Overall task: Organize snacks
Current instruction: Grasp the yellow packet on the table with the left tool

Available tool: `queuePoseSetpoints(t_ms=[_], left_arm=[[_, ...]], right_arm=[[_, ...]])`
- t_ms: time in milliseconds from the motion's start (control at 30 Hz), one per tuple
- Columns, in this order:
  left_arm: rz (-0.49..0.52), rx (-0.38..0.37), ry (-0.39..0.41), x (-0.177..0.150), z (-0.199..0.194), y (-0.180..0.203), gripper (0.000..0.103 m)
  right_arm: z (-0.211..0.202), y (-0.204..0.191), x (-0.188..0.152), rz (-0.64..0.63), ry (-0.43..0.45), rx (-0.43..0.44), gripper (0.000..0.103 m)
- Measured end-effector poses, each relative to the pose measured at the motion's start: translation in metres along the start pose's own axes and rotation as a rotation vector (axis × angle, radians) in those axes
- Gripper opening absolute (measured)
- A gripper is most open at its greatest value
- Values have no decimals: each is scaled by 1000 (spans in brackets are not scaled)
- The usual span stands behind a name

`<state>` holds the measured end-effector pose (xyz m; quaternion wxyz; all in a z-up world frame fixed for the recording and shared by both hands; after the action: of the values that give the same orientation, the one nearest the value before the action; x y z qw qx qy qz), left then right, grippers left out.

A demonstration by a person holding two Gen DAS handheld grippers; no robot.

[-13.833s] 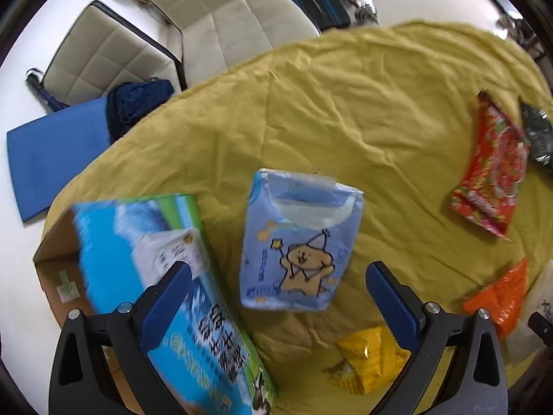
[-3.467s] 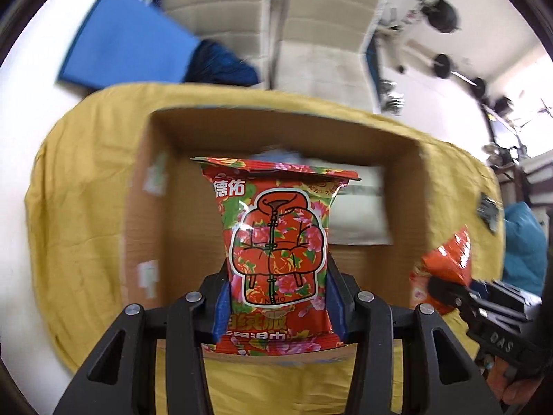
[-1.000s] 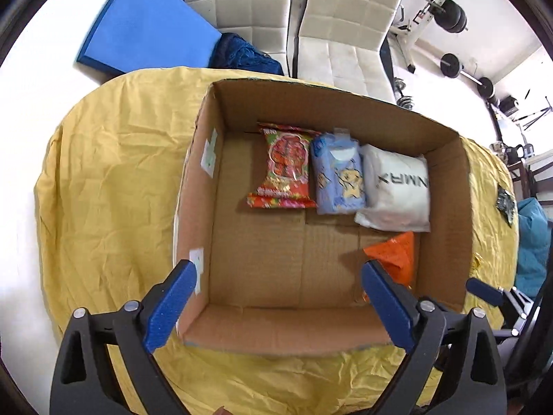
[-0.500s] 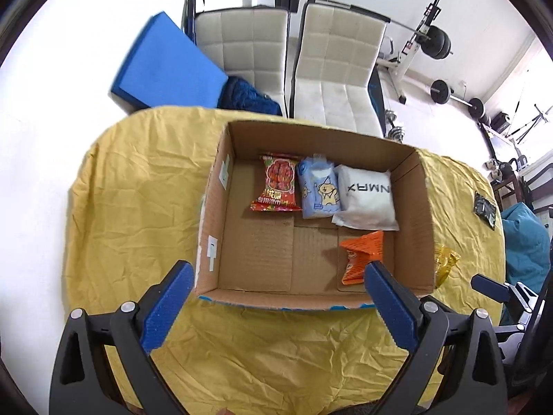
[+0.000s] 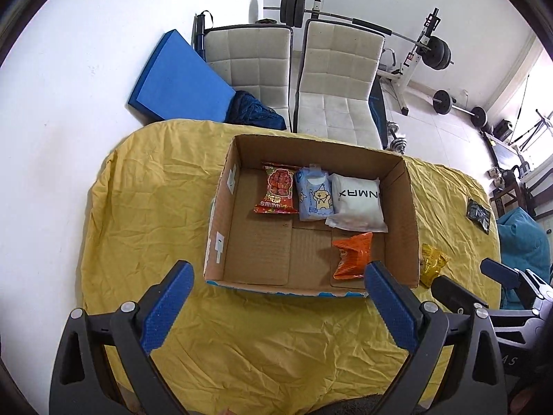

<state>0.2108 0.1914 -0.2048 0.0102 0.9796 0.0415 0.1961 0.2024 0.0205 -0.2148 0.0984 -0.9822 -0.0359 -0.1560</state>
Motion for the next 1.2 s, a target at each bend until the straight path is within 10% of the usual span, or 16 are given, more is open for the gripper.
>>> queuePoseSetpoints(t_ms=[267,533,967,1067,1133,1200], left_arm=[[41,19,-16,2,9,40,101],[181,-111,-82,3,50,175,101],[533,-70,-459,-61,230,351,101],[542,-73,-541,-79,267,364,83],[549,-61,-595,-89,286,370,51],[550,-33,-618,-92,298,374,49]], right_arm=[[-2,57,-3,75,-18,11,103],[-10,219,-31,286,-54,-128,103],[35,423,-79,421,-216,-199,103],[50,443,-74,370,-245,-200,103],[61,452,-67,329,-258,-206,103],[71,461,-56,276,-269,-215,103]])
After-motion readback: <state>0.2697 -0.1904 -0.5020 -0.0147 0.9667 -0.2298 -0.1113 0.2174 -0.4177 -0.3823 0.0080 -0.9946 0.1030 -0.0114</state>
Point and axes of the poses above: each gripper's, at about its wrist camera, not at the fingertips, and z roughly the way its jaws point, y to its right, x to its top, the point moved 5 cm from there along z, roughly the way its jaws point
